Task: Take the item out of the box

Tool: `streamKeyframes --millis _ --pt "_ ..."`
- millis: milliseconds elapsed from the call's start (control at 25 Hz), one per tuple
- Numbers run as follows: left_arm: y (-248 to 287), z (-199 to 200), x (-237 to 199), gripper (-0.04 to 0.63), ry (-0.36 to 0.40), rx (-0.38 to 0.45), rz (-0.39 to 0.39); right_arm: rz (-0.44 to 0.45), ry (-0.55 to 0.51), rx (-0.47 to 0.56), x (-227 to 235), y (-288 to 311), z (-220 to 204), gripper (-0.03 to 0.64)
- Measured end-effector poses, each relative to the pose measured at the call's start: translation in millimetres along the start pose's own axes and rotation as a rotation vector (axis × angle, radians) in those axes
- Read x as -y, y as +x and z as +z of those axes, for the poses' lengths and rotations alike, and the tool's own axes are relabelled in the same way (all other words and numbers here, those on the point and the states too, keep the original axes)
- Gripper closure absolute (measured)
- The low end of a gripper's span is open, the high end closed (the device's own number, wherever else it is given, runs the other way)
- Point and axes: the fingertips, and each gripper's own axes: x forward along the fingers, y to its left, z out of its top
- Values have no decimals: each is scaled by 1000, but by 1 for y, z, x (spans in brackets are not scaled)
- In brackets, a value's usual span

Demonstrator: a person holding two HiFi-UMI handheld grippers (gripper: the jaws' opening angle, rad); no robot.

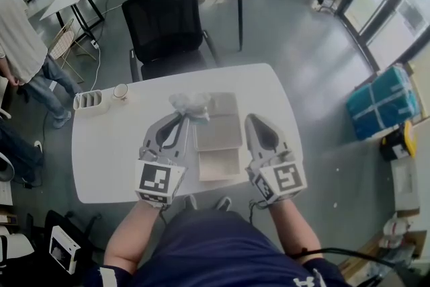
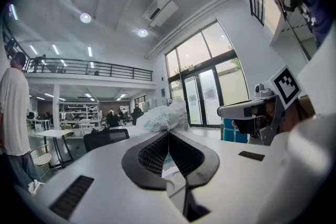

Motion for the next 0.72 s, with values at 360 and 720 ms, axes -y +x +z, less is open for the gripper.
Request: streamKeyframes --millis 360,720 --pt "2 -9 -1 561 -6 -17 -8 -8 25 10 4 4 -4 600" --pt "2 -10 -4 561 -11 -18 -5 4 32 19 -1 7 -4 600"
